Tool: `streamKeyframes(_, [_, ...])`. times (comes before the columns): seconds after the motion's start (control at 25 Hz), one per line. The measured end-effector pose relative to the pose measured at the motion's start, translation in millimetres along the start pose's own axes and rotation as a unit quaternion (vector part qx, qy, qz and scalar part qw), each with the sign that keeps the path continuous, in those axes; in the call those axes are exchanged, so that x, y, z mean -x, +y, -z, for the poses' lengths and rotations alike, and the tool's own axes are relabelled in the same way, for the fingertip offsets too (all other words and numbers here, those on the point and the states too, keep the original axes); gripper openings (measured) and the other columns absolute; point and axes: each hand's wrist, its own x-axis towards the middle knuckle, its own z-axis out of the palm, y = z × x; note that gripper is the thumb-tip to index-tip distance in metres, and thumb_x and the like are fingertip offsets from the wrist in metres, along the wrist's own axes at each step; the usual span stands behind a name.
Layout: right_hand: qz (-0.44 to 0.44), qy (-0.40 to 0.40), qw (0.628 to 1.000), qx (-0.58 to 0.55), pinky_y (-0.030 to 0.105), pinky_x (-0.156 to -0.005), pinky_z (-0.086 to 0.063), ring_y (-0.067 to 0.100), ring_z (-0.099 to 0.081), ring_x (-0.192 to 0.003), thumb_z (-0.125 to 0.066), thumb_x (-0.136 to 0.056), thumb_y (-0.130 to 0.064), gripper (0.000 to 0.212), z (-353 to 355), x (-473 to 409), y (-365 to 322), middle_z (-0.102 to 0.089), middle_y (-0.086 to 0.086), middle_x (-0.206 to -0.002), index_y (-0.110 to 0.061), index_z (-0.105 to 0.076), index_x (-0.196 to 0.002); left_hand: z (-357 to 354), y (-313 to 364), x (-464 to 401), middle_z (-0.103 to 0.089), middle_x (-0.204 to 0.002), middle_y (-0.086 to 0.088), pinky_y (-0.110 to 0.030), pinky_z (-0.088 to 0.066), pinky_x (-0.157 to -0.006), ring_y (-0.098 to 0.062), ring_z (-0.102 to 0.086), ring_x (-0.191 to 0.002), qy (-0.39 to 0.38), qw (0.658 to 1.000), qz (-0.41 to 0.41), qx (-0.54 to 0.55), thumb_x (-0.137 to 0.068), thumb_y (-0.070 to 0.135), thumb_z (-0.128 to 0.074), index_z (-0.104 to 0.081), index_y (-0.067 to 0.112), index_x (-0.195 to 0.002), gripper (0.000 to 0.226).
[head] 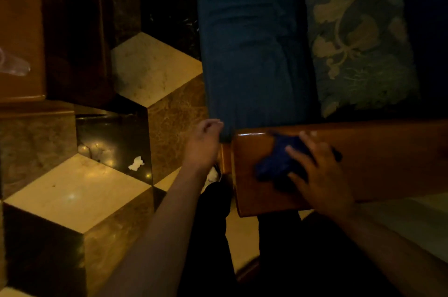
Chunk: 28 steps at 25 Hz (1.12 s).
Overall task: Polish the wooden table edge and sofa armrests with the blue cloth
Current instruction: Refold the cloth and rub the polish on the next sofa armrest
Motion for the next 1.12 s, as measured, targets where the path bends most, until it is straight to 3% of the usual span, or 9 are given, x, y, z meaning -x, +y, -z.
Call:
streamKeyframes(0.16, [-0.372, 0.084, 0.924, -0.024, 0.06, -0.123, -0.019, 0.04, -0.022, -0.154, -0.032, -0.101, -0.053, 0.064, -6, -62, -12, -0.035, 0.015, -0.164, -0.011, -0.054, -0.145, -37, 2, -4, -0.06, -0.117, 0.006, -0.031, -0.046, -0.084, -0.009, -0.056, -0.104, -0.039, 0.909, -0.269, -0.315, -0.1, 0.044, -0.051, -0.066, 0.026, -0.118, 0.03])
streamKeyframes(0.32, [-0.154, 0.067, 0.986, -0.016, 0.054, -0.127, -0.011, 0.034, -0.016, -0.157, -0.037, -0.101, -0.048, 0.061, -36, -30, -63, -0.028, 0.007, -0.168, -0.032, -0.03, -0.16, -71, 16, -5, -0.065, -0.085, -0.005, -0.034, -0.042, -0.061, -0.023, -0.063, -0.078, 0.015, 0.901, -0.259, -0.348, -0.103, 0.054, -0.034, -0.061, 0.018, -0.085, 0.048])
streamKeyframes(0.44, [-0.226, 0.101, 0.968, -0.033, 0.054, -0.126, -0.015, 0.032, -0.008, -0.159, -0.029, -0.106, -0.053, 0.062, -31, 44, 11, -0.015, 0.007, -0.172, -0.03, -0.022, -0.163, -118, 23, 2, -0.065, -0.095, -0.013, -0.035, -0.038, -0.07, -0.033, -0.063, -0.09, 0.002, 0.856, -0.294, -0.424, -0.104, 0.055, -0.028, -0.058, 0.015, -0.089, 0.052])
streamKeyframes(0.6, [-0.451, 0.157, 0.878, -0.027, 0.055, -0.125, -0.015, 0.04, -0.014, -0.156, -0.032, -0.106, -0.049, 0.065, 10, 83, 174, -0.018, 0.017, -0.17, -0.016, -0.027, -0.161, -209, 36, 11, -0.062, -0.117, -0.023, -0.047, -0.047, -0.087, -0.044, -0.059, -0.109, -0.089, 0.79, -0.296, -0.529, -0.103, 0.061, -0.025, -0.061, 0.009, -0.113, 0.064])
streamKeyframes(0.76, [-0.648, 0.209, 0.723, -0.116, 0.054, -0.124, -0.004, 0.041, -0.009, -0.157, -0.029, -0.106, -0.048, 0.066, 36, 31, 248, -0.014, 0.019, -0.17, -0.014, -0.024, -0.162, -265, 38, 9, -0.061, -0.119, -0.026, -0.048, -0.046, -0.09, -0.046, -0.058, -0.114, -0.067, 0.792, -0.299, -0.528, -0.104, 0.058, -0.026, -0.061, 0.005, -0.111, 0.064])
streamKeyframes(0.88, [-0.381, 0.168, 0.908, -0.051, 0.053, -0.125, -0.009, 0.038, -0.015, -0.157, -0.034, -0.104, -0.045, 0.059, 13, 44, 178, -0.024, 0.015, -0.169, -0.019, -0.036, -0.158, -275, 36, 17, -0.062, -0.118, -0.03, -0.049, -0.045, -0.094, -0.048, -0.057, -0.114, -0.023, 0.811, -0.286, -0.51, -0.105, 0.053, -0.028, -0.062, 0.003, -0.11, 0.06])
streamKeyframes(0.96, [-0.211, 0.103, 0.97, -0.063, 0.049, -0.127, -0.008, 0.033, -0.009, -0.159, -0.038, -0.103, -0.045, 0.059, 10, 84, 175, -0.017, 0.008, -0.171, -0.027, -0.033, -0.159, -280, 35, 26, -0.061, -0.119, -0.031, -0.052, -0.046, -0.098, -0.049, -0.056, -0.114, 0.008, 0.807, -0.278, -0.522, -0.105, 0.054, -0.028, -0.062, 0.003, -0.113, 0.063])
streamKeyframes(1.04, [-0.322, 0.117, 0.934, -0.103, 0.051, -0.127, -0.007, 0.032, -0.004, -0.159, -0.037, -0.105, -0.046, 0.06, 19, 113, 225, -0.01, 0.007, -0.173, -0.028, -0.027, -0.161, -299, 34, 38, -0.061, -0.12, -0.03, -0.055, -0.044, -0.1, -0.048, -0.056, -0.113, 0.017, 0.8, -0.282, -0.53, -0.1, 0.059, -0.023, -0.062, 0.004, -0.116, 0.07])
streamKeyframes(1.12, [-0.528, 0.165, 0.822, -0.136, 0.051, -0.128, 0.003, 0.033, -0.001, -0.159, -0.036, -0.108, -0.043, 0.061, 37, 117, 282, -0.004, 0.012, -0.172, -0.02, -0.02, -0.163, -329, 39, 48, -0.061, -0.12, -0.029, -0.055, -0.044, -0.101, -0.048, -0.056, -0.113, 0.011, 0.803, -0.299, -0.516, -0.098, 0.059, -0.021, -0.063, 0.005, -0.117, 0.071])
